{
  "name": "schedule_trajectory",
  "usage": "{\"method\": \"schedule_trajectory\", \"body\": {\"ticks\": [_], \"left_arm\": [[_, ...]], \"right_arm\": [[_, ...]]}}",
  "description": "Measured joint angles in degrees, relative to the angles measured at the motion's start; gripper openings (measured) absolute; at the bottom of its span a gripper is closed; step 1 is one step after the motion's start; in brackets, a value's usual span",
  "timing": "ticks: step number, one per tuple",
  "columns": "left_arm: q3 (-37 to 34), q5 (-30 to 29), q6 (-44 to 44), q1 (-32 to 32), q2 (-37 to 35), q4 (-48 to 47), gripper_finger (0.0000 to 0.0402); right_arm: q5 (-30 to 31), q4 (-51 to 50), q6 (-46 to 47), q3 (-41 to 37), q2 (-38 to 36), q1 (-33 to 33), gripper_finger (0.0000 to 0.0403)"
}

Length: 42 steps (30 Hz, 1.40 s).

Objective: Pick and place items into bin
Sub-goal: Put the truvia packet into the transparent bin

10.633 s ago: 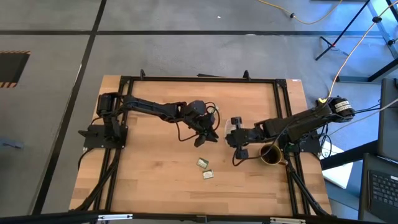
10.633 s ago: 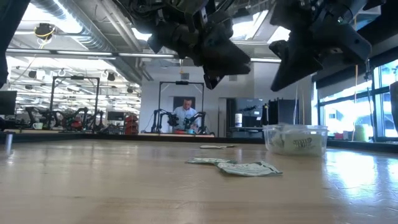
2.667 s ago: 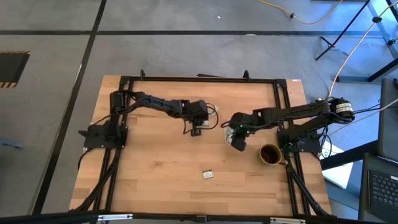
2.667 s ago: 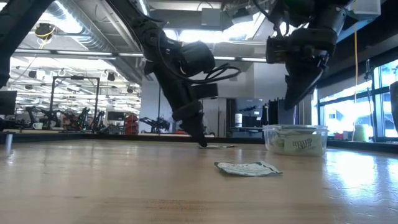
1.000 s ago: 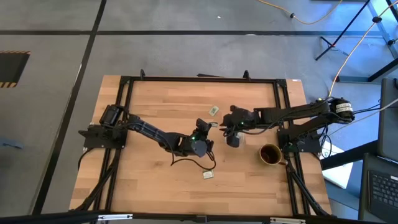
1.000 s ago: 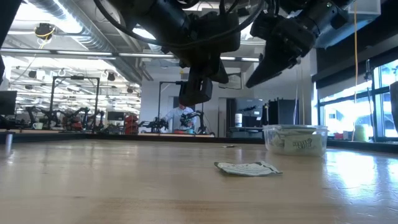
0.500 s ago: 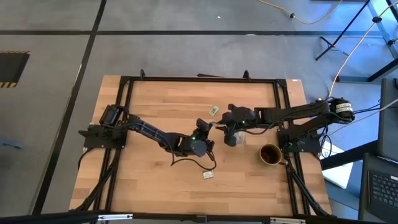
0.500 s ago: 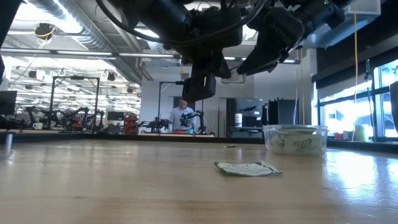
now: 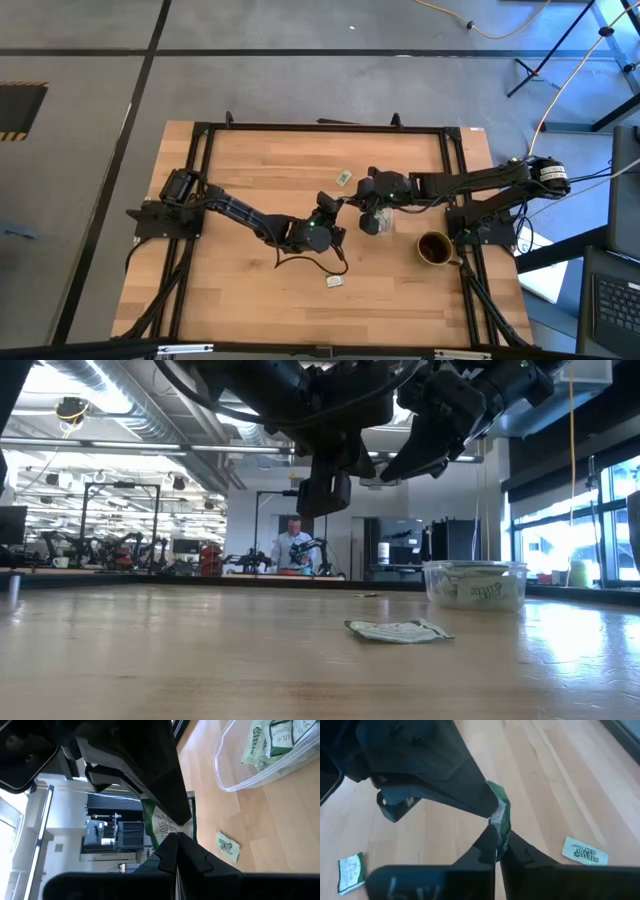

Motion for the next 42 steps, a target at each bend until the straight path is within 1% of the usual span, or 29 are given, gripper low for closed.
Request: {"method": "schedule_trajectory", "body": {"ticks": [2, 4, 10, 12, 13, 15, 18, 20, 23, 28, 31, 35, 38, 42], "left_arm": [[0.0, 0.3, -0.2, 0.0, 0.0, -0.2, 0.0005], [0.0, 1.4, -1.8, 0.0, 0.0, -0.8, 0.0017], [0.0, 8.0, -11.6, 1.2, 0.0, -4.7, 0.0082], [0.0, 11.0, -15.8, 2.4, 0.0, -6.3, 0.0098], [0.0, 13.4, -18.3, 3.0, -0.1, -7.2, 0.0104], [0.0, 20.3, -23.3, 4.7, -1.0, -10.5, 0.0107], [0.0, 35.3, -32.2, 8.3, -2.6, -15.1, 0.0101], [0.0, 43.8, -36.5, 11.0, -3.0, -15.7, 0.0093], [0.0, 51.5, -41.2, 14.9, -3.1, -15.8, 0.0082], [0.0, 63.7, -50.0, 21.1, -3.3, -16.6, 0.0071], [0.0, 70.6, -53.2, 23.8, -3.3, -15.8, 0.0068], [0.0, 75.6, -55.5, 26.6, -3.3, -12.9, 0.0066], [0.0, 75.5, -55.7, 27.8, -3.3, -11.6, 0.0066], [0.0, 75.4, -55.7, 28.9, -3.3, -9.0, 0.0066]], "right_arm": [[0.0, -0.1, 0.2, 0.0, 0.0, 0.0, 0.0009], [0.0, -0.6, 1.1, 0.0, 0.0, 0.0, 0.0014], [-0.1, -5.8, 2.1, 0.0, 0.0, 0.0, 0.0005], [-0.1, -10.7, 3.4, 0.9, 0.0, 0.0, 0.0006], [-0.1, -14.1, 4.0, 1.9, 0.0, 0.0, 0.0008], [-0.3, -20.9, 5.3, 4.0, 0.0, 0.0, 0.0008], [-4.1, -30.2, 7.6, 6.2, 0.0, 0.0, 0.0006], [-7.6, -33.6, 8.1, 6.9, 0.0, 0.0, 0.0005], [-10.4, -35.7, 9.2, 6.3, 0.0, 0.0, 0.0004], [-11.3, -35.3, 9.7, 4.6, 0.0, 0.0, 0.0004], [-11.7, -34.2, 9.7, 3.6, 0.0, 0.0, 0.0004], [-11.7, -31.0, 10.9, 1.1, 0.0, 0.0, 0.0004], [-11.5, -28.5, 10.9, -0.6, 0.0, 0.0, 0.0005], [-8.3, -25.2, 10.8, -1.8, 0.0, 0.0, 0.0019]]}}
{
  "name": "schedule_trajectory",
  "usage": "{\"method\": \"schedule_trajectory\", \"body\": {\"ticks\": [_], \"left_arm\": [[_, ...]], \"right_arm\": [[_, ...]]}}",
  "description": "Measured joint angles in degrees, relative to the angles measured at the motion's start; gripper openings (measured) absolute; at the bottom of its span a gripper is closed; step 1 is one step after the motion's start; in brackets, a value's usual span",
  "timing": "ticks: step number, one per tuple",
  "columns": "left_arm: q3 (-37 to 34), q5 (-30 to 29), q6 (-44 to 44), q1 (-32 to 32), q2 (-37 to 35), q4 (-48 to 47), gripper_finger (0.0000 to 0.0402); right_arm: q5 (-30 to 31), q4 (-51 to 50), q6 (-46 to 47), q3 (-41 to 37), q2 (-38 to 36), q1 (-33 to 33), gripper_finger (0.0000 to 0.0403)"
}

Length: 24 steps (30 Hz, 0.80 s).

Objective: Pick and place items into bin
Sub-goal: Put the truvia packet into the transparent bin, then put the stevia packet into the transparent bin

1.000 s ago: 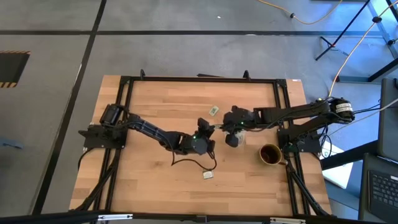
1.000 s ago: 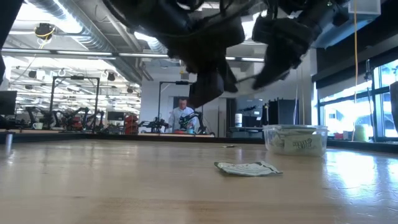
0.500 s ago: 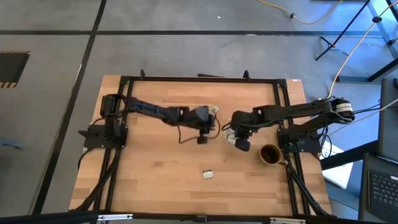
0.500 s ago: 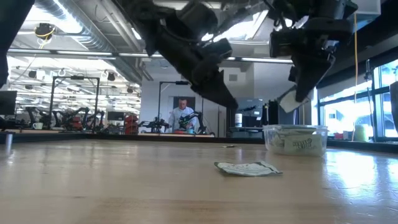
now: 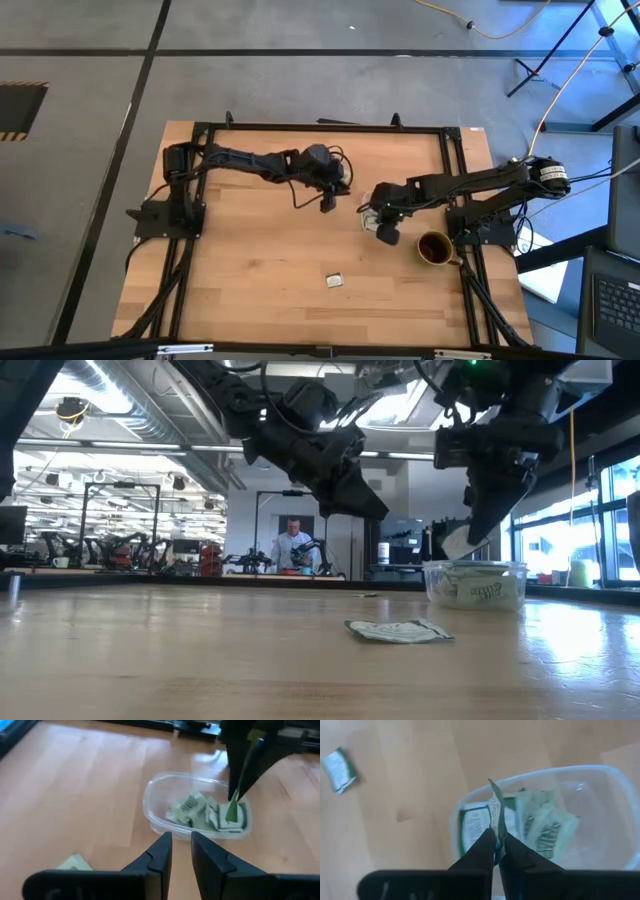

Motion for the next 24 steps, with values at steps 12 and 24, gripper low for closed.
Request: {"method": "schedule_trajectory", "body": {"ticks": [12, 24], "left_arm": [[0.1, -0.2, -1.9, 3.6, 2.0, 0.8, 0.0061], [0.0, -0.4, -0.1, 3.7, 3.0, 2.3, 0.0059]], "right_arm": [[3.3, -0.4, 1.3, 0.0, 0.0, 0.0, 0.0038], [18.8, -1.0, 1.1, 0.0, 0.0, 0.0, 0.0039]]}}
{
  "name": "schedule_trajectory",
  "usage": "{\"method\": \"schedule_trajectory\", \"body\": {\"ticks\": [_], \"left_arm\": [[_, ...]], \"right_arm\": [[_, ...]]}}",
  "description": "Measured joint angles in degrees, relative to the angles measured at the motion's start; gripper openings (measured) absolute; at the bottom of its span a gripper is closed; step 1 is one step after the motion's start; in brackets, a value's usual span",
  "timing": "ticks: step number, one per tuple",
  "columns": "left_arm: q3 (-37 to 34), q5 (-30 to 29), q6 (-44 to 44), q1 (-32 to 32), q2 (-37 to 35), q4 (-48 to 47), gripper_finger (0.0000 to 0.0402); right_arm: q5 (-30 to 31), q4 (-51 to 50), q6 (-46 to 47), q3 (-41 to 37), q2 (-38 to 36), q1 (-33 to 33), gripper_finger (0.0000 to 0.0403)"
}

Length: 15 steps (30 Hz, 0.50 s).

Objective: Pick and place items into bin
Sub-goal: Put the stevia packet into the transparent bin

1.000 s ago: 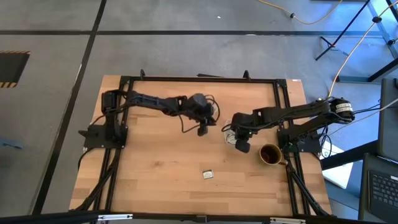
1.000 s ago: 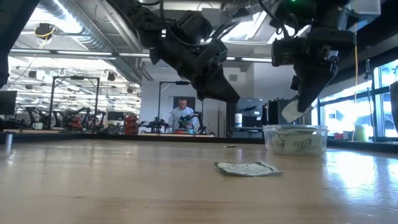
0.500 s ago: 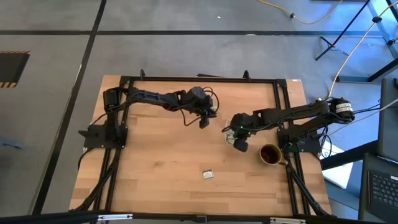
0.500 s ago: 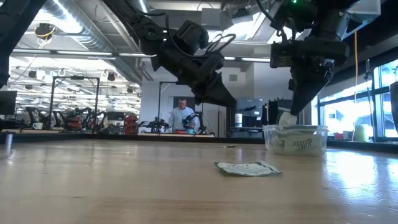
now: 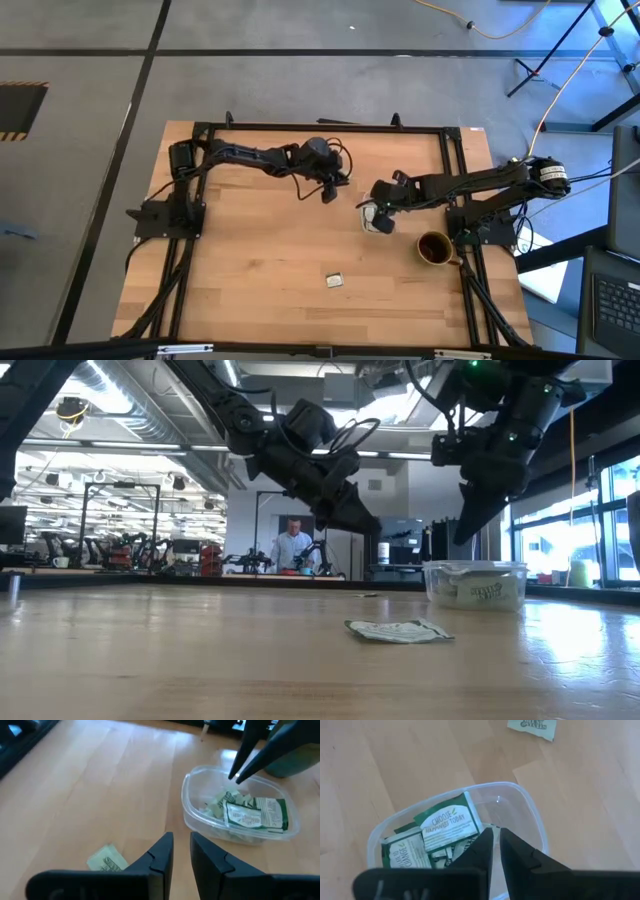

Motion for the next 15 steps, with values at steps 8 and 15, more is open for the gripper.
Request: {"method": "schedule_trajectory", "body": {"ticks": [8, 15], "left_arm": [[1.6, -1.9, 1.2, -0.2, 3.5, 2.8, 0.0058], [6.4, -5.9, 1.9, -0.9, 9.5, 0.3, 0.0062]], "right_arm": [[0.0, -0.1, 0.1, 0.0, 0.0, 0.0, 0.0039], [0.0, -0.4, 0.1, 0.0, 0.0, 0.0, 0.0039]]}}
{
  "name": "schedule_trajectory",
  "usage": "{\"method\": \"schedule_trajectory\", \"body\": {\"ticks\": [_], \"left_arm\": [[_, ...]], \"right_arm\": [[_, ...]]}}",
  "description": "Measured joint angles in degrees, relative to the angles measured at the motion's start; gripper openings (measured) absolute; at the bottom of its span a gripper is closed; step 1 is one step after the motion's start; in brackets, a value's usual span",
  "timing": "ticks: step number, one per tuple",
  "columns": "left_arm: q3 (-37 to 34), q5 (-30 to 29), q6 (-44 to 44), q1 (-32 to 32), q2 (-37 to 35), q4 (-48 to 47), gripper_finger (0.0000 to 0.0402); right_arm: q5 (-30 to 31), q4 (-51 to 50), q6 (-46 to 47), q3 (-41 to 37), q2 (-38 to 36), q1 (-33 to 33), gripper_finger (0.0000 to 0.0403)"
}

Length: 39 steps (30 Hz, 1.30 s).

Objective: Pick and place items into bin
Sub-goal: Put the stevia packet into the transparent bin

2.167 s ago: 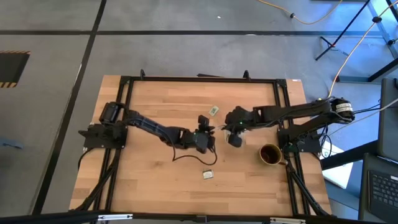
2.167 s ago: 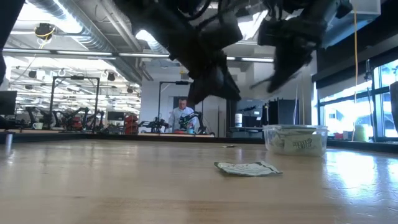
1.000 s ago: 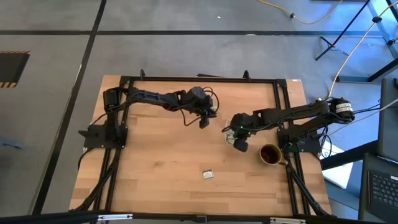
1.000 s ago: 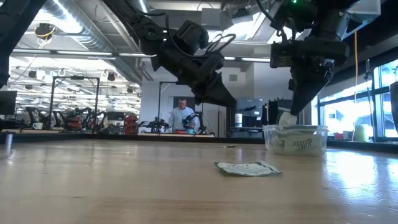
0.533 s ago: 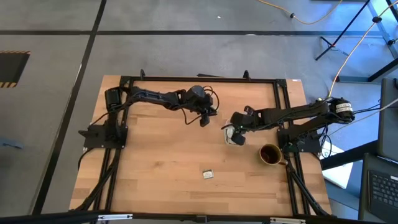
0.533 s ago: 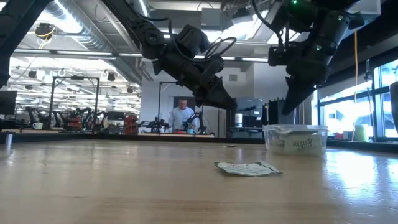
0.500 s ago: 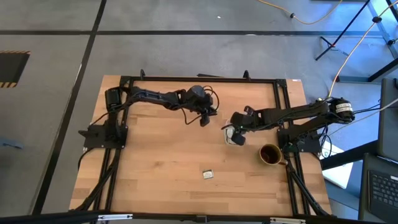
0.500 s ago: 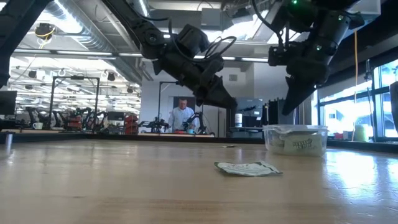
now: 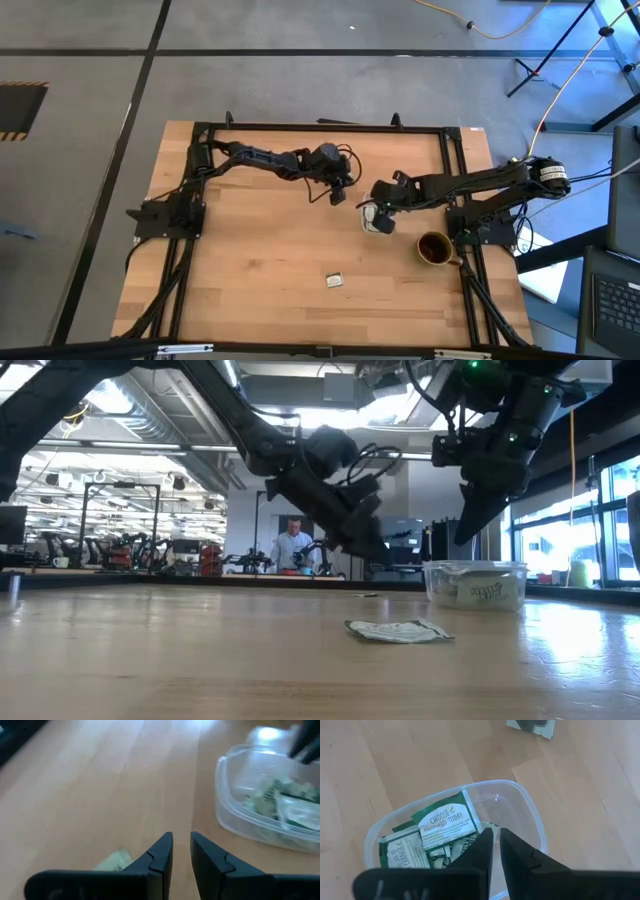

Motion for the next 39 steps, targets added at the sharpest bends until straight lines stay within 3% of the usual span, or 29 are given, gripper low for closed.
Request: {"method": "schedule_trajectory", "body": {"ticks": [3, 7, 12, 39], "left_arm": [[0.5, -4.1, 2.3, -0.5, 0.5, -2.1, 0.0059], [0.5, -14.8, 6.6, -1.5, 0.5, -6.1, 0.0048], [0.6, -11.6, 5.4, -1.9, 1.0, -6.8, 0.0041], [0.7, -12.0, 3.9, -1.9, 2.7, -12.5, 0.0001]], "right_arm": [[0.0, 0.0, 0.0, 0.0, 0.0, 0.0, 0.0039], [0.0, -0.1, 0.0, 0.0, 0.0, 0.0, 0.0039], [0.0, -0.1, 0.0, 0.0, 0.0, 0.0, 0.0039], [-0.1, -0.1, 0.2, 0.0, 0.0, 0.0, 0.0040]]}}
